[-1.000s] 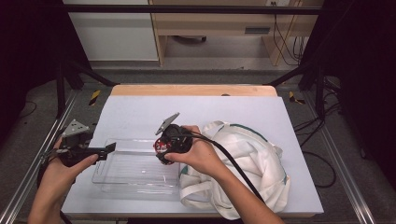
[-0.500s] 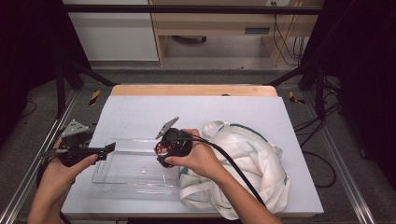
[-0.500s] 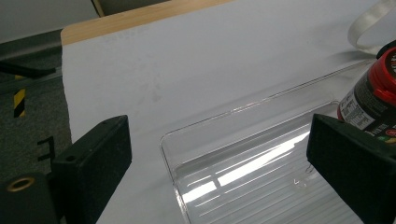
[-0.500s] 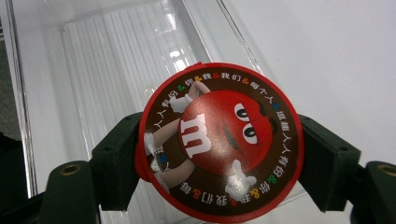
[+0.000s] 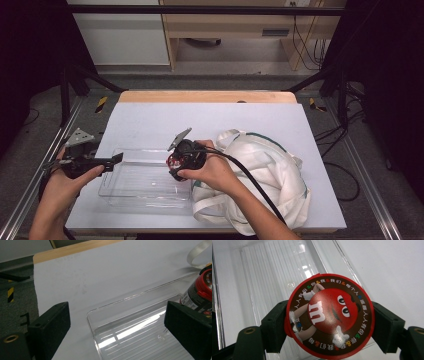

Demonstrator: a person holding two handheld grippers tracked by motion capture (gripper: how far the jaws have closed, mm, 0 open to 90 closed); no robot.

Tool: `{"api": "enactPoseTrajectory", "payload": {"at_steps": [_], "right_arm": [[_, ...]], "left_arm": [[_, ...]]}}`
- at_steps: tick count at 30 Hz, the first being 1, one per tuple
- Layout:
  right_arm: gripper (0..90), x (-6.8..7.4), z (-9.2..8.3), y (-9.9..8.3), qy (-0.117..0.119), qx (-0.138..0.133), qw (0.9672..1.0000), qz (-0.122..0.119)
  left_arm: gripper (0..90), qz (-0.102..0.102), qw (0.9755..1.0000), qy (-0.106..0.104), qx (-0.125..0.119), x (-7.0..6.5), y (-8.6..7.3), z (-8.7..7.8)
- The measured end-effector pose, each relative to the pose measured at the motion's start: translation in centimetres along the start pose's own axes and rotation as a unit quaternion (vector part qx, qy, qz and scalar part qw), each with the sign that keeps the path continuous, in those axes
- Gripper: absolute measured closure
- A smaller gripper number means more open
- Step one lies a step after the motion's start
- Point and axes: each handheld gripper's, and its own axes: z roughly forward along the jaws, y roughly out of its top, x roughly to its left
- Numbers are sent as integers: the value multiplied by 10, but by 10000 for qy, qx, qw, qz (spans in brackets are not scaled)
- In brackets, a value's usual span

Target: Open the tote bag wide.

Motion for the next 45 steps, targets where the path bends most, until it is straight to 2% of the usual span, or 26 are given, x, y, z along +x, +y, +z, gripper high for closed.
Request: {"api": "enactPoseTrajectory", "payload": {"at_steps": [11,15,29,45], "right_arm": [[253,-1,5,-2,9,50,10000,-25],[253,-1,5,-3,4,82,10000,56],[252,3,6,-4,25,109,9999,-46],[252,7,16,-7,6,350,9993,-120]], "left_arm": [[67,-2,10000,-4,-1,1,0,-1],[67,-8,10000,-7,0,1,0,0],[67,6,10000,-16,-1,-1,0,0],[67,30,10000,-26,17,-1,0,0]]}}
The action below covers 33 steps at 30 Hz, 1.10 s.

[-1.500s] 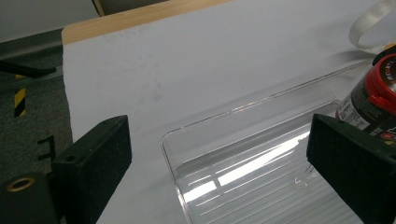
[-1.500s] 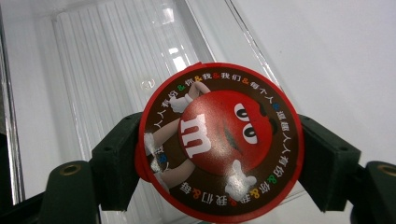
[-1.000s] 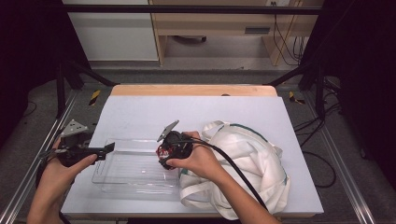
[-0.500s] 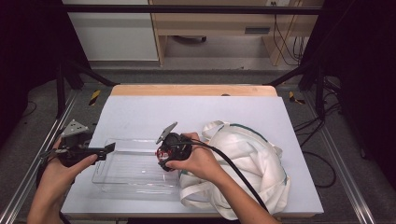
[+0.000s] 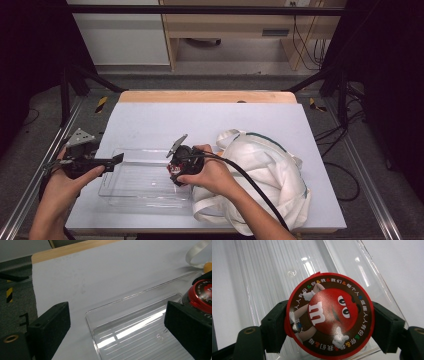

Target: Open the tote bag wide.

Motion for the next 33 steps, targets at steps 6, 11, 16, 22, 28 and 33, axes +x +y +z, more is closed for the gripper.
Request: {"api": "enactPoseTrajectory", "payload": {"at_steps": [6,11,16,22,28,33], "right_arm": [[252,1,2,0,-14,29,10000,-11],[252,1,3,0,11,82,10000,8],[251,2,6,0,7,121,9999,-32],[251,2,7,1,31,144,9999,-16],[251,3,7,0,17,155,9999,-12],[250,3,7,0,22,166,9999,-29]], "left_arm": [[67,17,10000,-15,55,0,0,2],[67,21,10000,-47,42,-1,0,2],[67,-23,10000,-52,7,1,-1,0],[67,-6,10000,-66,19,0,-1,1],[67,19,10000,-66,36,-1,0,2],[67,25,10000,-71,41,-2,0,2]]}}
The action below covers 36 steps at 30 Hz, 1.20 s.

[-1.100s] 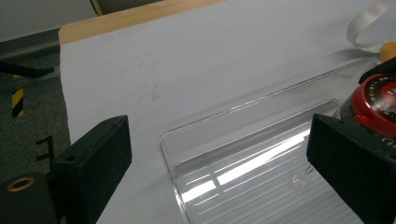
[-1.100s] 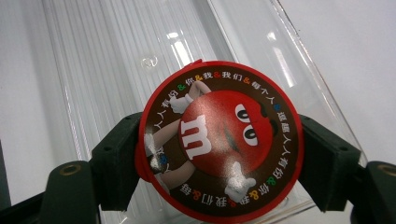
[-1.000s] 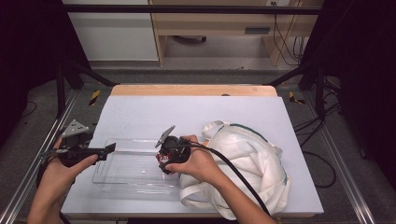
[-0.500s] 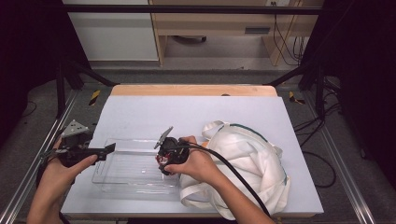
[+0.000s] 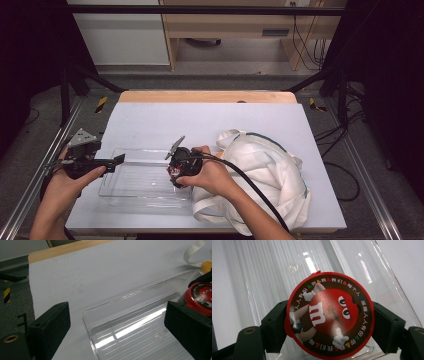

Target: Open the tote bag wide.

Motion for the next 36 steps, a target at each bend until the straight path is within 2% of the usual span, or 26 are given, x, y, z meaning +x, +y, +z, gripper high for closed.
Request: {"api": "enactPoseTrajectory", "payload": {"at_steps": [6,12,25,30,36], "right_arm": [[250,0,0,0,4,-4,10000,-11],[249,2,0,-1,-69,125,9999,-87],[240,0,1,-2,-15,96,9999,-98],[191,2,3,-2,21,136,9999,-42],[126,5,2,-2,-34,0,10000,-72]], "left_arm": [[67,19,10000,2,17,0,0,0],[67,32,10000,0,20,-1,0,1],[67,13,10000,0,42,0,-1,1],[67,-11,10000,-3,-5,1,-1,0],[67,-5,10000,-5,7,1,-1,1]]}}
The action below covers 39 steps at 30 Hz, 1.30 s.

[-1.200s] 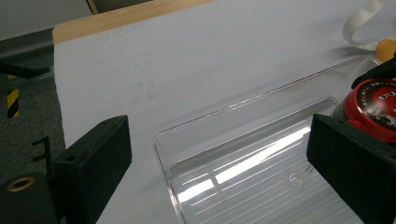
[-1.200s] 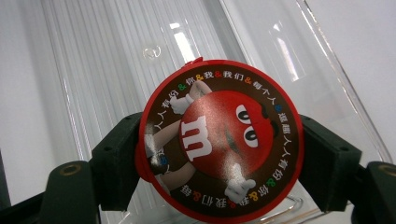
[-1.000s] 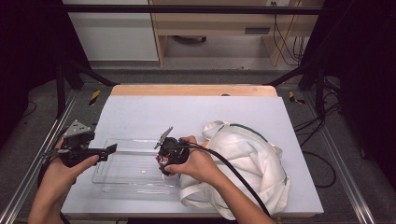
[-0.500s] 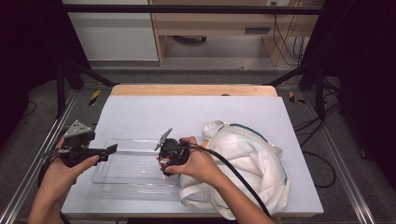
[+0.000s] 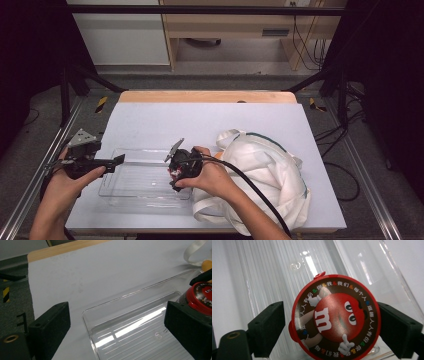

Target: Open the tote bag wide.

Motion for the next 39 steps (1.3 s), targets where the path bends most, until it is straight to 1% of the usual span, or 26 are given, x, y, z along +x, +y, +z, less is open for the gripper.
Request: {"api": "enactPoseTrajectory", "payload": {"at_steps": [2,5,6,9,12,13,15,18,22,25,28,32,34,36,37,39], "right_arm": [[111,0,-1,0,2,-42,10000,10],[106,1,-4,0,7,-125,9999,-20],[105,2,-5,0,-15,-172,9999,3],[107,2,-10,1,18,-219,9998,-28],[107,1,-14,1,11,-343,9994,13],[107,1,-15,1,11,-385,9993,-15],[107,1,-18,1,-3,-411,9992,27],[106,1,-22,0,51,-538,9985,64],[101,1,-28,-1,39,-673,9976,143],[102,1,-34,-2,36,-784,9968,138],[101,2,-39,-5,-55,-837,9964,135],[89,0,-47,-11,-74,-975,9950,218],[83,-2,-51,-14,-137,-1067,9940,222],[74,-3,-56,-17,-190,-1089,9936,238],[73,-3,-58,-18,-242,-1091,9935,208],[74,-3,-62,-20,-248,-1145,9928,240]], "left_arm": [[67,8,10000,1,11,0,0,0],[66,17,10000,-7,16,0,0,0],[67,10,10000,-6,10,0,0,0],[66,22,10000,3,42,0,0,1],[66,39,10000,3,68,0,-1,1],[66,33,10000,5,63,0,-1,1],[66,15,10000,0,30,1,-1,1],[67,-8,10000,9,32,1,-1,2],[66,-10,10000,8,41,1,-1,1],[66,-17,10000,20,45,2,-2,2],[66,-5,10000,25,73,2,-2,3],[66,13,10000,-1,35,-1,-1,3],[66,54,10000,-11,61,-3,0,3],[66,92,9999,-28,73,-5,1,5],[66,111,9999,-30,107,-6,1,5],[66,141,9998,-31,116,-7,2,6]]}}
